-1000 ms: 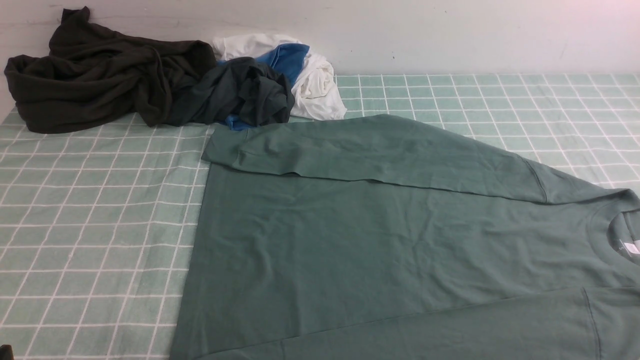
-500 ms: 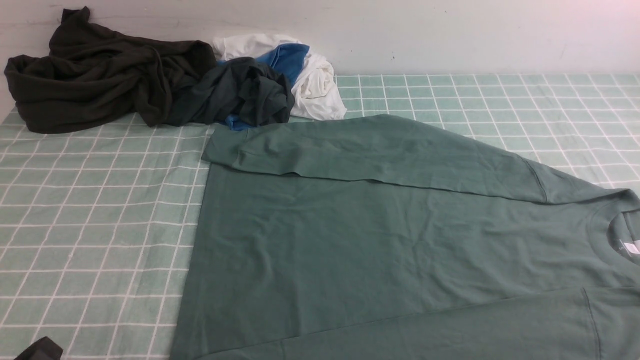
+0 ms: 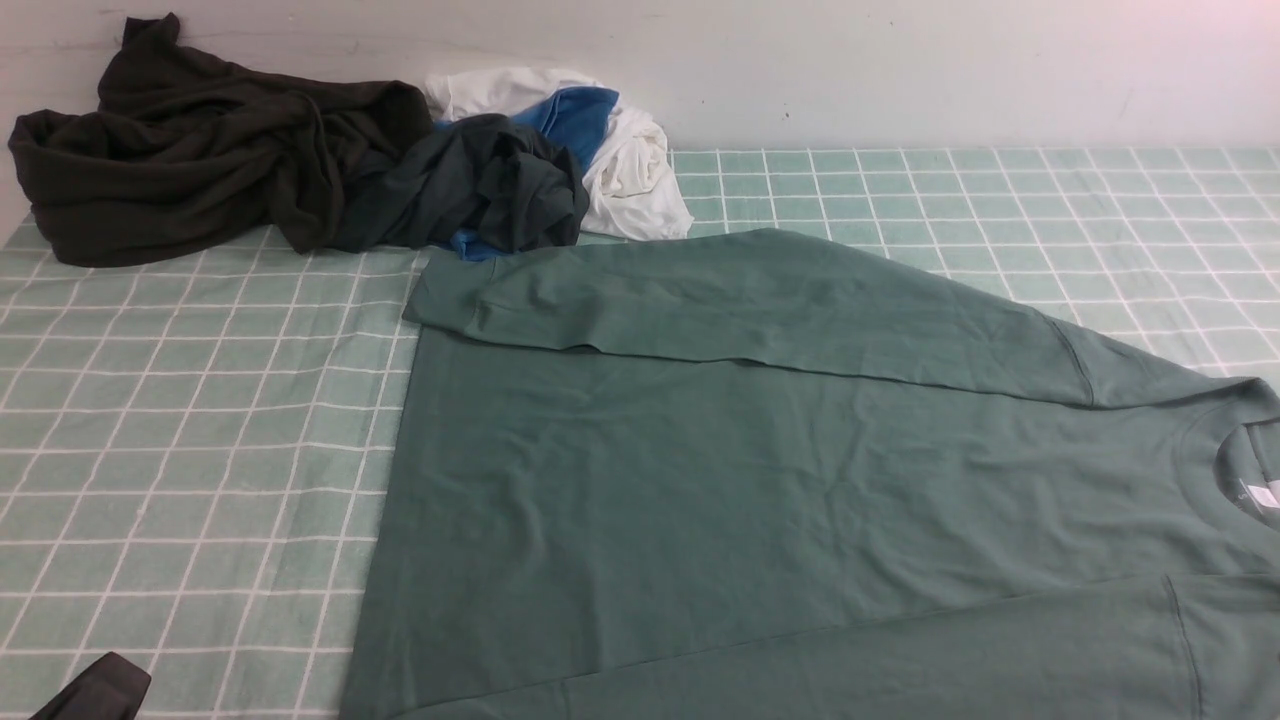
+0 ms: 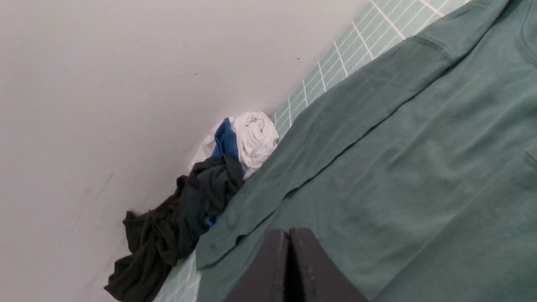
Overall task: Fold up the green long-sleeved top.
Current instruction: Use the left arm to clamp the cuff closest to it
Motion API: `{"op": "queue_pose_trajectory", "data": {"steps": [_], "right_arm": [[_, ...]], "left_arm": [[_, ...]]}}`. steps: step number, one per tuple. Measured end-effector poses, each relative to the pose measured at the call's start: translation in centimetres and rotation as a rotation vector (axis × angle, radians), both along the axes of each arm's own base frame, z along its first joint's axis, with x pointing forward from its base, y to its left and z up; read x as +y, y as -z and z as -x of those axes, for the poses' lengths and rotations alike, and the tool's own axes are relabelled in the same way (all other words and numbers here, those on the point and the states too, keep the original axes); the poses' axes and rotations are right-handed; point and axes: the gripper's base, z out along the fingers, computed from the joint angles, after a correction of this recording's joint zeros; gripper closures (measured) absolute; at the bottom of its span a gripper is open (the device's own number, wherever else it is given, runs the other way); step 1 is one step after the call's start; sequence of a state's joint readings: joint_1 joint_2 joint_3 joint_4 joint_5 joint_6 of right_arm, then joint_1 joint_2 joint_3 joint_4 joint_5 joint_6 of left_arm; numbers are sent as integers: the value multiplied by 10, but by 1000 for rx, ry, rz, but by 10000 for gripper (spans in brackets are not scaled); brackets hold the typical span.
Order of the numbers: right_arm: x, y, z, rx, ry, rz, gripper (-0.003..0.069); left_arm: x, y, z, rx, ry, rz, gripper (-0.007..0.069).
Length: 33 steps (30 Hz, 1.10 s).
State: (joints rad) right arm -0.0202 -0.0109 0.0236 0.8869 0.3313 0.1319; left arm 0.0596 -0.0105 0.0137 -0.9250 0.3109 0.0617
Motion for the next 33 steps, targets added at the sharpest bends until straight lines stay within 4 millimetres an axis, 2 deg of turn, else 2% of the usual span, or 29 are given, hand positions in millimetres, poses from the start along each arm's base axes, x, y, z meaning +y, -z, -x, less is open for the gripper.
{"op": "queue_pose_trajectory", "data": {"steps": [4, 6, 8, 9, 10, 15, 18, 19, 20, 21, 22, 25, 27, 28, 30, 33], "right_arm": [[-5, -4, -1, -52, 55, 19, 673], [-6, -5, -1, -71, 65, 80, 673], [-6, -5, -1, -77, 60, 129, 673], [-5, -12, -1, -91, 48, 203, 673], [-5, -14, -1, -93, 44, 223, 673], [-1, -76, -20, -80, -43, 571, 673], [8, -117, -44, 5, -242, 826, 673], [10, -124, -53, 59, -327, 880, 673], [11, -128, -58, 73, -345, 897, 673], [16, -133, -72, 173, -487, 929, 673], [17, -132, -72, 197, -520, 937, 673], [29, -124, -92, 402, -780, 945, 673], [40, -110, -93, 538, -949, 965, 673], [40, -109, -92, 542, -960, 972, 673], [48, -99, -92, 618, -1058, 1022, 673], [54, -94, -91, 643, -1106, 1100, 673]], "left_arm": [[-3, -32, 6, -117, 47, -213, 627], [-5, -56, 10, -175, 72, -352, 627], [-6, -72, 11, -184, 89, -423, 627], [-7, -87, 6, -143, 130, -529, 627], [-7, -91, 4, -135, 136, -540, 627], [-5, -136, -31, 135, 321, -816, 627], [0, -154, -58, 292, 429, -969, 627], [0, -156, -65, 335, 468, -1021, 627], [0, -156, -65, 335, 468, -1021, 627], [-4, -155, -80, 391, 553, -1083, 627], [-5, -153, -81, 407, 568, -1092, 627], [-25, -131, -98, 519, 776, -1147, 619], [-45, -109, -108, 597, 942, -1192, 596], [-46, -109, -108, 594, 948, -1197, 596], [-63, -91, -116, 646, 1054, -1235, 568], [-83, -65, -129, 721, 1163, -1272, 512]]}}
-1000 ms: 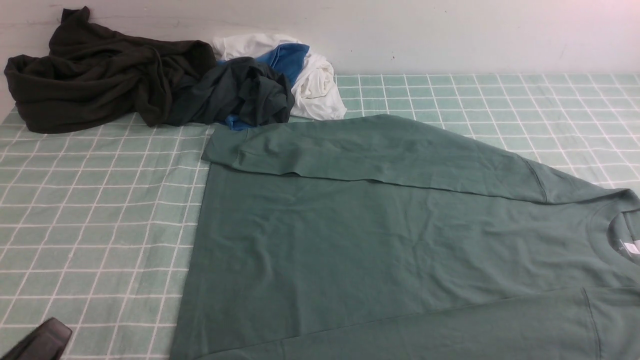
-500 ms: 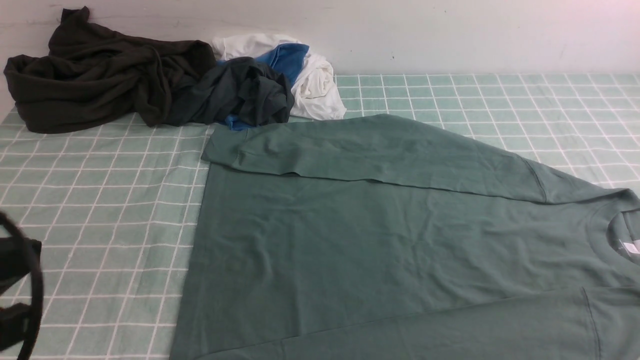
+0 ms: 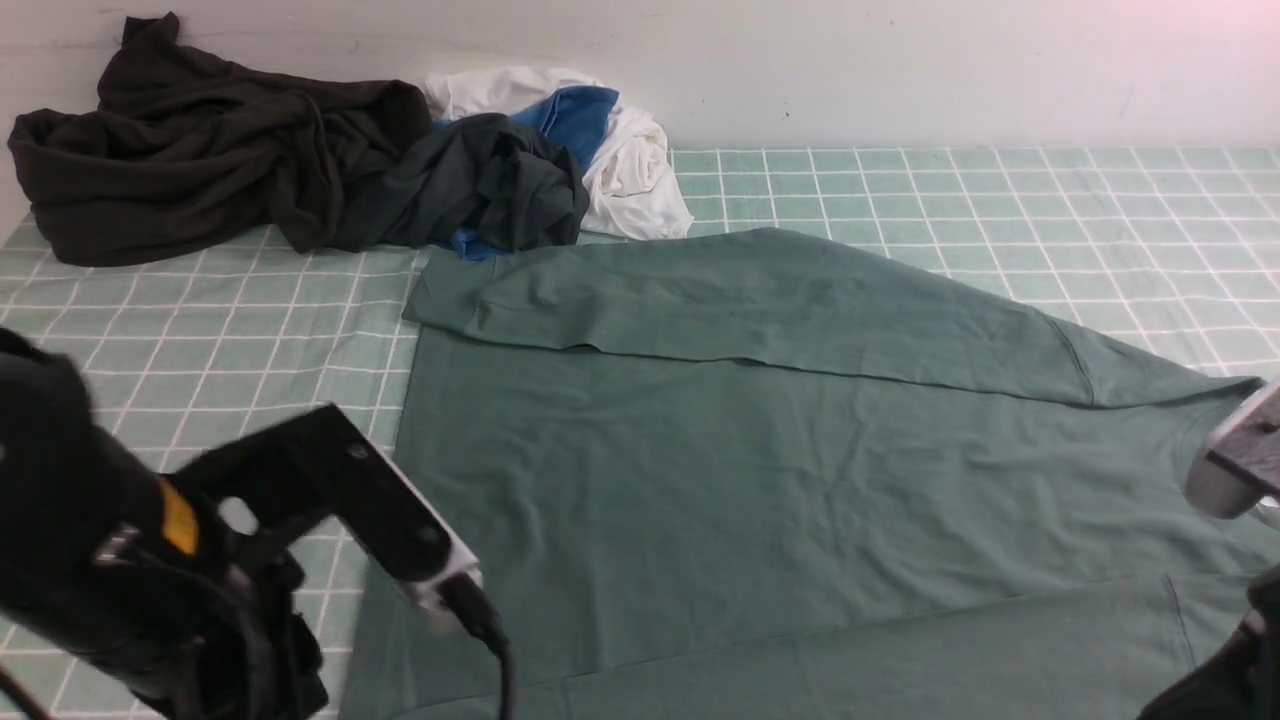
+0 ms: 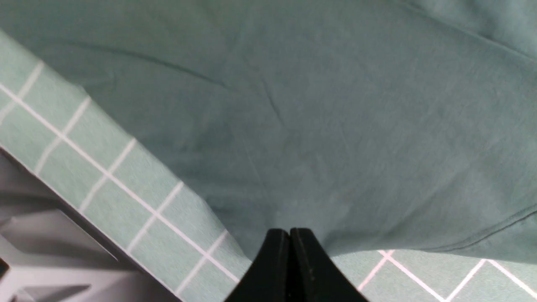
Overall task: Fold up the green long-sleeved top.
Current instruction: Use the left arm to clamp the cuff closest to it, then use the left arm to drag and place the cuff at the centered position on the left edge of the fabric
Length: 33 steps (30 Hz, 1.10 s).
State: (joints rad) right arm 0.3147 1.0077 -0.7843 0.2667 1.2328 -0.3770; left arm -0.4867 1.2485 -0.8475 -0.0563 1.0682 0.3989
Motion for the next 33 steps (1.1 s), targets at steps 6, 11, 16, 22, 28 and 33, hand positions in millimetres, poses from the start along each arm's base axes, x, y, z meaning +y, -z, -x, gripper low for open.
{"op": "queue_pose_trajectory", "data": {"steps": [6, 11, 16, 22, 28, 33], "right_arm": [[2, 0, 0, -17, -16, 13, 673], [2, -1, -2, -37, -11, 7, 673], [3, -1, -3, -52, -7, 2, 673], [3, -2, -4, -66, -4, -3, 673], [0, -1, -8, -84, 22, 22, 673], [-16, 8, -26, -81, 231, 95, 673]], "left_arm": [[-23, 47, -22, 116, 43, -71, 375], [-31, 75, -39, 107, 50, -92, 283], [-36, 92, -47, 105, 49, -92, 268], [-37, 103, -48, 158, 45, -114, 366], [-40, 86, -54, 175, 50, -123, 611], [-45, 54, -66, 147, 67, -141, 625]]}}
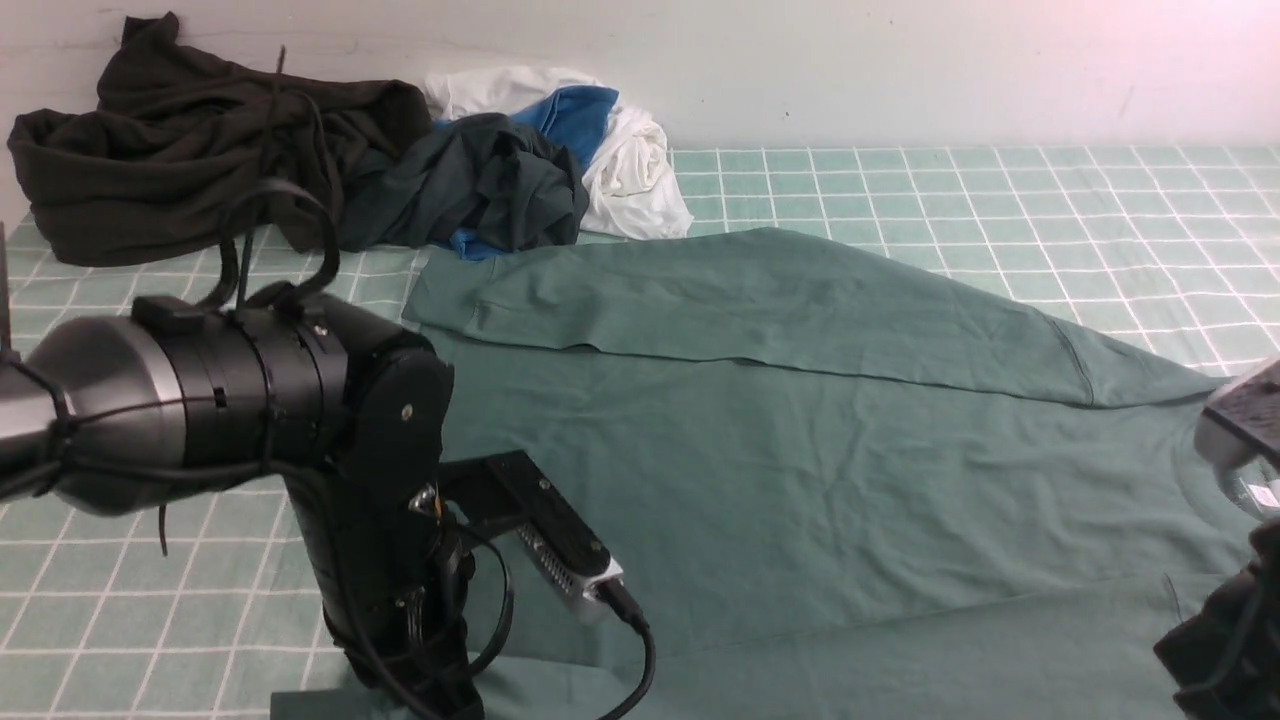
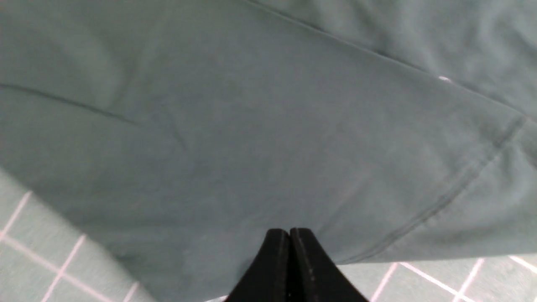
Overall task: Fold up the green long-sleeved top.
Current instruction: Use the left arm to drag and place the cuff at the centered position on the left edge of the fabric
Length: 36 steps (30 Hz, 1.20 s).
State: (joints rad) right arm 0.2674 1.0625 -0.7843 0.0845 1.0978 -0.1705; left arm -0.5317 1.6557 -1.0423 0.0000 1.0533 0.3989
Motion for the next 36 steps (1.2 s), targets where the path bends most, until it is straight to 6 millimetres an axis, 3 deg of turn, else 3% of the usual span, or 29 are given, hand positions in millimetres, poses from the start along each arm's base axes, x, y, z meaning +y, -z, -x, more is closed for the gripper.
{"op": "queue_pose_trajectory", "data": {"steps": [5, 10, 16, 22, 27, 29, 34, 36], "right_arm": [[-25, 13, -21, 18, 246, 62, 667], [-41, 27, -37, 49, 364, 83, 610], [-59, 64, -76, 31, 491, 66, 390], [-59, 99, -102, 12, 496, 45, 281], [-60, 129, -110, 84, 479, 76, 284], [-60, 130, -113, 80, 481, 73, 309], [-59, 131, -115, 74, 482, 68, 419], [-59, 131, -115, 74, 479, 71, 518]], "left_arm": [[-4, -28, -10, -15, 7, -11, 625], [-6, -35, -13, -22, 6, -5, 625], [-6, -35, -13, -19, 4, -1, 627], [-7, -35, -12, -14, 0, 8, 627], [-7, -35, -13, -19, 0, 11, 627], [-7, -35, -13, -19, 0, 11, 627], [-7, -35, -13, -19, 0, 11, 627], [-7, -35, -13, -19, 0, 11, 627]]}}
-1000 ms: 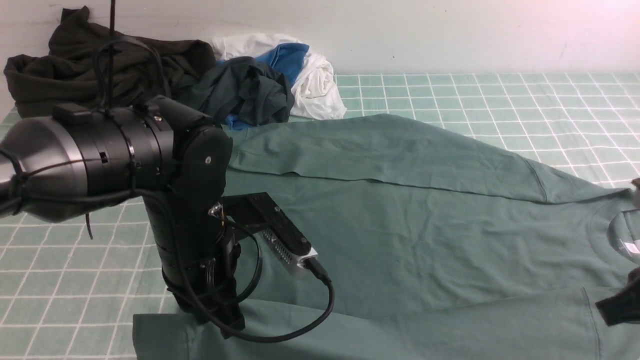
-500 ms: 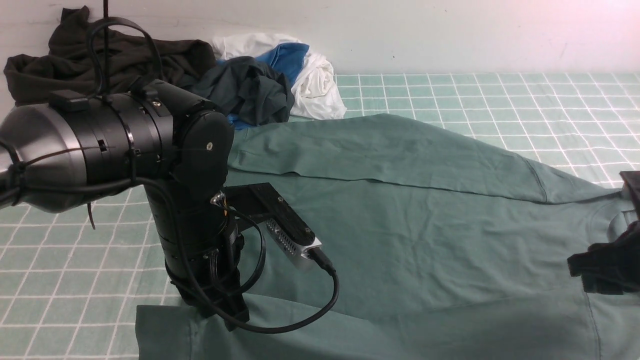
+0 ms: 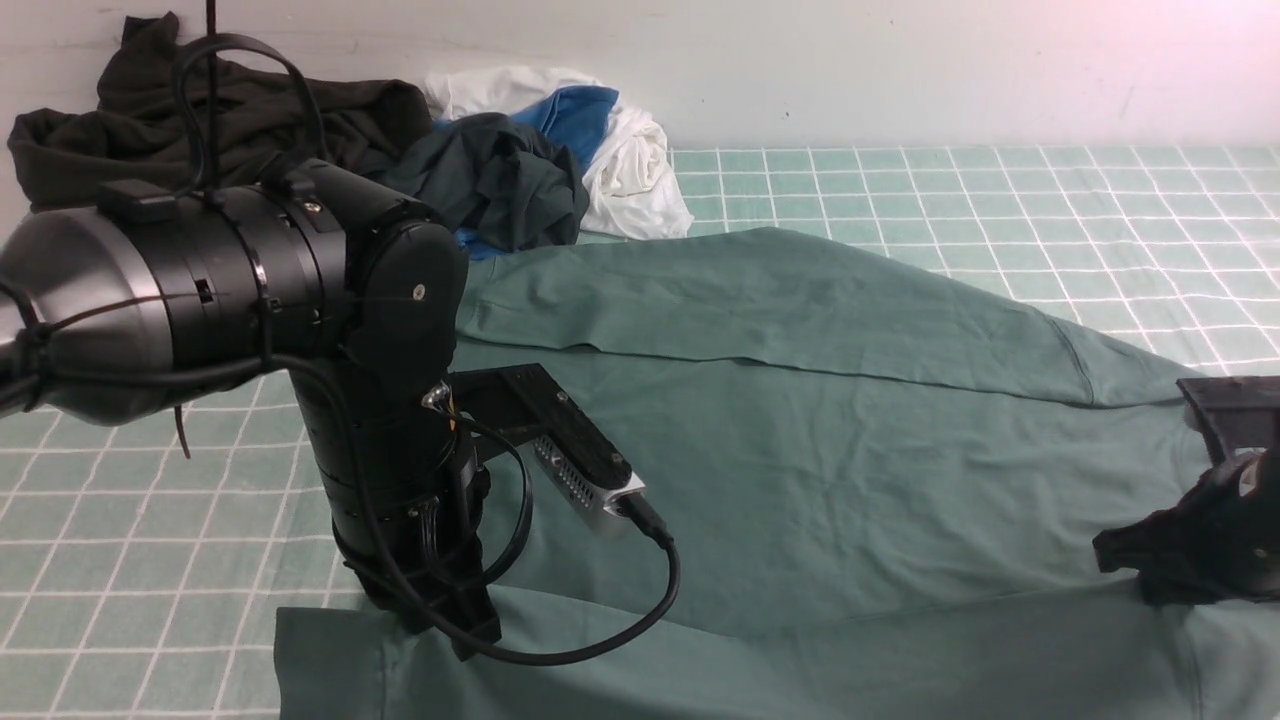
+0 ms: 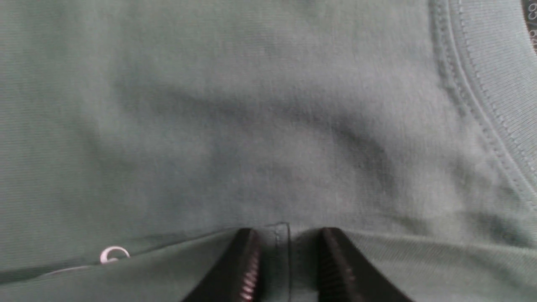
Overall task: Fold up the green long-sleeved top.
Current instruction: Use the left arm to drag and place the cuff at the centered position on the left edge of the fabric
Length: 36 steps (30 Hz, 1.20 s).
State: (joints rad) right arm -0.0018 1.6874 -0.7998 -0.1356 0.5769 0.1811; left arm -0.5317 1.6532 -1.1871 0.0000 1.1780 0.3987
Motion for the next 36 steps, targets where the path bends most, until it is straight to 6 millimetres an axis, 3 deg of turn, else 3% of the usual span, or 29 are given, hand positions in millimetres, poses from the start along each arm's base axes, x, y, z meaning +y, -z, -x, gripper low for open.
{"op": "queue_pose_trajectory", "data": {"steps": [3, 5, 10, 14, 19, 25, 28, 33, 36], "right_arm": [[-1, 0, 0, 7, -7, 8, 622], [-1, -2, 1, 6, -2, 16, 648], [-7, -13, 11, 34, 24, 72, 659], [-12, -44, 25, 2, 66, 116, 659], [-15, -71, 42, -24, 93, 145, 659], [-16, -71, 43, -15, 109, 160, 659], [-17, -66, 41, -2, 113, 166, 652], [-17, -65, 38, -23, 106, 163, 588], [-17, -65, 36, -41, 106, 162, 484]], "left_arm": [[0, 0, 0, 0, 0, 0, 627], [0, 0, 0, -1, 0, 0, 627], [-1, -4, -2, -15, 0, 9, 627], [-6, -20, -11, -76, 3, 37, 627], [-18, -44, -37, -242, 15, 95, 627], [-37, -37, -73, -285, 23, 96, 616], [-48, -20, -96, -286, 33, 66, 556], [-55, -10, -112, -298, 27, 45, 421], [-56, -17, -122, -345, -44, 42, 279]]}}
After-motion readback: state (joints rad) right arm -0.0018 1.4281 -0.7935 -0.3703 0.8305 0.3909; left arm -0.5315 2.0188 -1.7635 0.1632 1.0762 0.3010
